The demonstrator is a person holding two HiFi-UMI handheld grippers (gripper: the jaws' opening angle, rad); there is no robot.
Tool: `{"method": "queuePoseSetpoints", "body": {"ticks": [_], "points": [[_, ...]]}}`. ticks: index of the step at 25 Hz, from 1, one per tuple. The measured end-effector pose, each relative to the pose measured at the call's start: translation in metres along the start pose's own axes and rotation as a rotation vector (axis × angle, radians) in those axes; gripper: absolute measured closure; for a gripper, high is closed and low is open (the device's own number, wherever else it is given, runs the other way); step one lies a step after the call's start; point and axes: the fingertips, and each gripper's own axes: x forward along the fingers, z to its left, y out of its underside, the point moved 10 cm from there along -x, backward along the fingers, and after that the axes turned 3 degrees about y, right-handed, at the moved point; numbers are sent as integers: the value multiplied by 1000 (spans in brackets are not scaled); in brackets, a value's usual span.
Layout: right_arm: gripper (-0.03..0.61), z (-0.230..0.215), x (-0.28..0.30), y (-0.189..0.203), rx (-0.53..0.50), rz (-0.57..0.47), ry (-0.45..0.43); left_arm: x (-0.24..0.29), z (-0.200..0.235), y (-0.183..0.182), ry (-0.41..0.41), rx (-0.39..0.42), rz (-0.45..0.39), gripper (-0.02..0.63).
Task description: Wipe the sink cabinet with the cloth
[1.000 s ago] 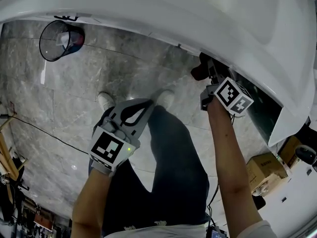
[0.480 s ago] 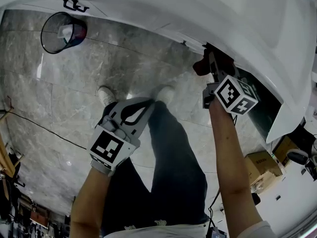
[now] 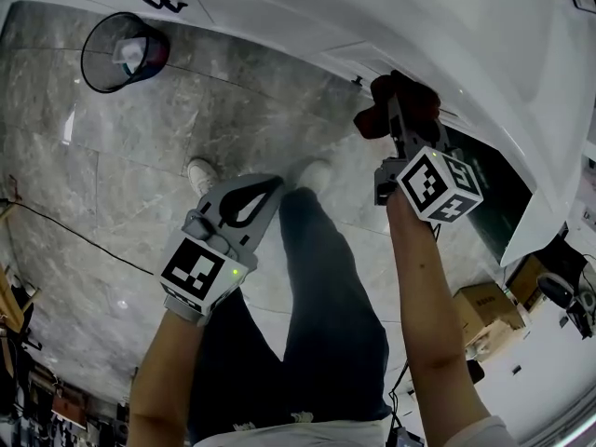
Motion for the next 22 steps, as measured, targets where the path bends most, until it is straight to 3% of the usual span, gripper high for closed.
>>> {"method": "queuePoseSetpoints", "body": {"ticks": [5, 11, 15, 18, 22], "points": [[463, 9, 24, 4, 137, 3, -2, -8, 8, 0, -2, -3, 1, 603], [463, 5, 47, 18, 203, 32, -14, -13, 16, 11, -11, -21, 8, 603], [463, -4, 61, 34, 304, 49, 0, -10, 15, 17, 5, 5, 28, 603], [463, -18, 66, 44, 283, 58, 20, -8, 15, 17, 0, 15, 29, 603], [463, -30, 66, 48, 164, 89, 16, -7, 14, 13, -11, 12, 21, 603]]}}
